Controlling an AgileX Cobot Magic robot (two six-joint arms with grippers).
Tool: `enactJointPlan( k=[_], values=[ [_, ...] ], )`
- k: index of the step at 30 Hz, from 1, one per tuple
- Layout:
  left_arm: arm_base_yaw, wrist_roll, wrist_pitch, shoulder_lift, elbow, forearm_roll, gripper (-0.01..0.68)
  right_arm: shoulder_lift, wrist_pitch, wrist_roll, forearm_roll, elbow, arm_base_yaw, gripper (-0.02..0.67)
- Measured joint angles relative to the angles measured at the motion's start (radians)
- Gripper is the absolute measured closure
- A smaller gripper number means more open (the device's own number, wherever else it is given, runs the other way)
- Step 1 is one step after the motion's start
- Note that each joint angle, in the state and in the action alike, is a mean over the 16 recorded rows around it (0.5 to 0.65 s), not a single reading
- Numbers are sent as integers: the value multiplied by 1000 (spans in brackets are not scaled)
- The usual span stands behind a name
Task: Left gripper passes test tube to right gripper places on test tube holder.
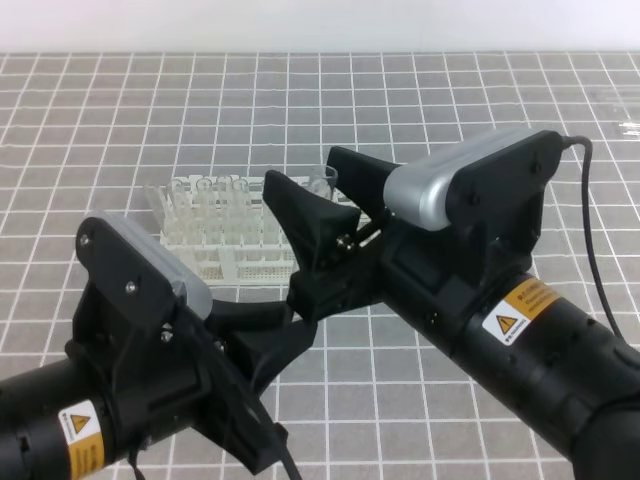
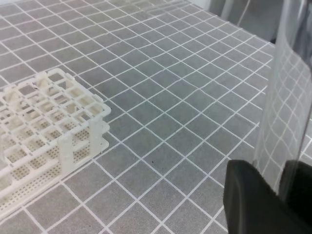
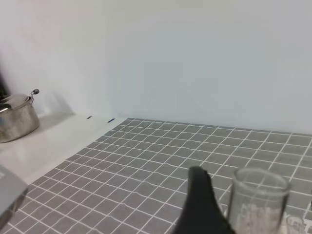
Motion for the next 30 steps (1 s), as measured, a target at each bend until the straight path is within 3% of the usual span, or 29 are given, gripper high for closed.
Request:
enactJointPlan(
  k=[30],
  values=[
    [0,-32,-15,1,0,-12,666,9,-12,22,-17,-1,0,630]
  ],
)
